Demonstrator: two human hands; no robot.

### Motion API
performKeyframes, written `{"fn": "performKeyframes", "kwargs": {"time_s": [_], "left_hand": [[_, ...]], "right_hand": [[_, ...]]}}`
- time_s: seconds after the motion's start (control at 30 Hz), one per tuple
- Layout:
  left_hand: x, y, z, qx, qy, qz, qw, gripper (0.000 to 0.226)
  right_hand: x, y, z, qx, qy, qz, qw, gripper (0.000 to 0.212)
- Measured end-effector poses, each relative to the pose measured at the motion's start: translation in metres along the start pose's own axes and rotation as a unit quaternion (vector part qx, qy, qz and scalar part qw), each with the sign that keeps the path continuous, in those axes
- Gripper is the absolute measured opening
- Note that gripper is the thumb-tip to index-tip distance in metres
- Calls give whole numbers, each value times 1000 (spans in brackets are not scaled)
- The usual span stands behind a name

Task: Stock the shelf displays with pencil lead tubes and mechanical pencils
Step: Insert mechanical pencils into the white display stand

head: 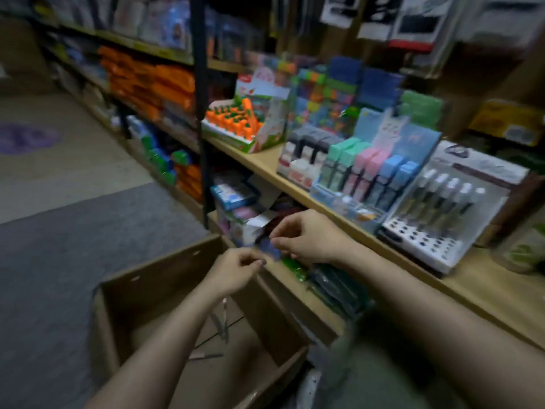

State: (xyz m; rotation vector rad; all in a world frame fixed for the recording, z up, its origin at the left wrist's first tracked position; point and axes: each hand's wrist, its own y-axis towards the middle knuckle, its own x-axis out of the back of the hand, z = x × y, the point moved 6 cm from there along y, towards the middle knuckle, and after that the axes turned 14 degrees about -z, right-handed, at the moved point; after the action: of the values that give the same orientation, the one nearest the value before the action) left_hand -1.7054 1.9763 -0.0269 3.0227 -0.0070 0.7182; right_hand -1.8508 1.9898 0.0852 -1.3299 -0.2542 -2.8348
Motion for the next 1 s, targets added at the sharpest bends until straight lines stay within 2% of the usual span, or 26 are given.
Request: {"fn": "performKeyframes", "kwargs": {"time_s": [0.07,0.13,0.2,0.27,0.33,0.4,0.5,0.57,0.63,0.73,0.83,0.9,1.0], "left_hand": [[16,-8,68,136,-36,-59,988,20],[26,-19,132,266,-62,-124,954,20],[28,-35,185,360,-70,-170,914,10],[22,-52,227,425,-66,-182,884,3],[10,-66,258,482,-51,-163,859,12],[-5,-72,281,525,-43,-140,838,11],[-22,-69,305,548,-14,-133,825,21],[-29,-63,319,548,21,-132,826,27],[-33,-59,330,554,40,-159,816,31],[-36,-55,337,545,84,-210,807,37],[-40,-49,335,525,94,-275,800,31],[-40,-40,329,496,87,-329,799,24],[-36,-16,318,430,68,-370,821,16]], "right_hand": [[-59,9,-5,-20,-20,46,999,11],[-115,16,-18,-52,-25,83,995,9],[-165,19,-37,-90,-26,103,990,5],[-212,19,-61,-142,-15,122,982,7],[-251,18,-86,-195,-25,135,971,7],[-283,17,-110,-239,-41,138,960,10],[-322,15,-143,-284,-59,149,945,10],[-344,15,-160,-280,-85,176,940,14],[-363,18,-171,-273,-95,186,939,21],[-378,24,-176,-249,-100,157,950,37],[-389,31,-176,-211,-124,127,961,60],[-394,36,-174,-195,-120,112,967,67],[-400,42,-172,-179,-109,108,972,72]]}}
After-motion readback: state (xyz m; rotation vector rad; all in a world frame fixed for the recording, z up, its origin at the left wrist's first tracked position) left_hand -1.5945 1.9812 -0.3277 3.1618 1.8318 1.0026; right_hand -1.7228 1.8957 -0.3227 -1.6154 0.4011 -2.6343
